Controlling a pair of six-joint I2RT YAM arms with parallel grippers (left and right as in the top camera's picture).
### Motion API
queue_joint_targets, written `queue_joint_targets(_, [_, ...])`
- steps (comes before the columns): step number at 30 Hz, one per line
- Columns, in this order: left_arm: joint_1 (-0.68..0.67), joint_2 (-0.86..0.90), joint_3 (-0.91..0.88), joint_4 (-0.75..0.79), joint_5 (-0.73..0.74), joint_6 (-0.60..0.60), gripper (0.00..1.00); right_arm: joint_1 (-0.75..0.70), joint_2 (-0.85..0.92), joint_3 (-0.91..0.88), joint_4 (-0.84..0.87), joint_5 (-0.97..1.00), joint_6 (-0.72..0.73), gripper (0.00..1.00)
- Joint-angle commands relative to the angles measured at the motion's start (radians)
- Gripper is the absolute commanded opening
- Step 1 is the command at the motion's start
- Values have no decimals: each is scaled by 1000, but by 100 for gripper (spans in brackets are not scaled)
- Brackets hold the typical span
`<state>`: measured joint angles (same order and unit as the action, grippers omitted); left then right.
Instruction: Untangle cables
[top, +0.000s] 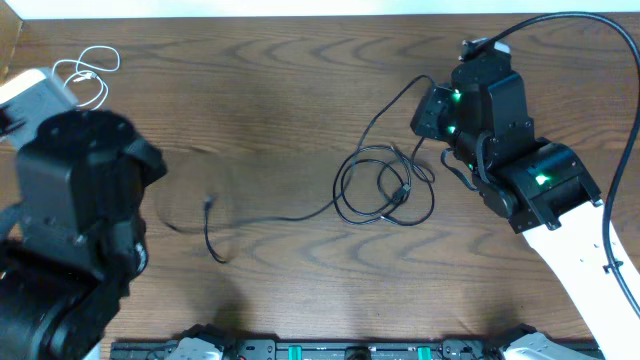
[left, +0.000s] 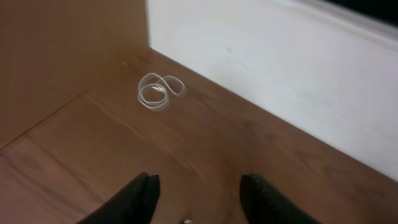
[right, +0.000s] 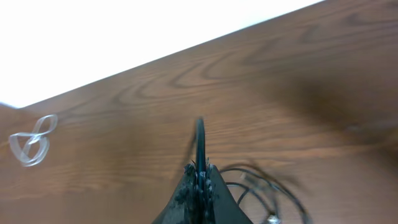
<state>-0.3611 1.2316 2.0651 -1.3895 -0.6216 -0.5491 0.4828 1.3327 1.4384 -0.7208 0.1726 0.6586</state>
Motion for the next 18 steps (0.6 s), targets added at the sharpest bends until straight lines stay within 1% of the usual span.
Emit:
queue_joint_targets(1, [2, 44, 14, -17, 113, 10, 57, 2, 1, 0, 3, -82, -9, 2])
queue_joint_targets(3, [2, 67, 14, -40, 171, 10, 62, 2, 1, 0, -6, -82, -9, 2])
queue_joint_targets(6, [2, 106, 14, -63, 362, 10, 71, 3, 1, 0, -16, -86, -9, 1])
queue_joint_targets(8, [2, 136, 14, -66, 524, 10, 74, 3, 1, 0, -16, -101, -9, 2])
queue_joint_targets(10, [2, 173, 14, -65, 660, 10, 73, 3, 1, 0, -16, -101, -9, 2])
queue_joint_targets(12, [2, 211, 14, -66, 714, 10, 73, 3, 0, 1, -18, -100, -10, 2])
queue_joint_targets(15, [1, 279, 14, -80, 730, 16, 74, -4, -2, 1, -23, -97, -10, 1])
queue_joint_targets(16, [2, 301, 14, -84, 742, 52, 73, -5, -4, 1, -24, -103, -10, 2])
queue_joint_targets(18, [1, 343, 14, -84, 769, 189, 73, -5, -13, 2, -24, -139, -10, 2])
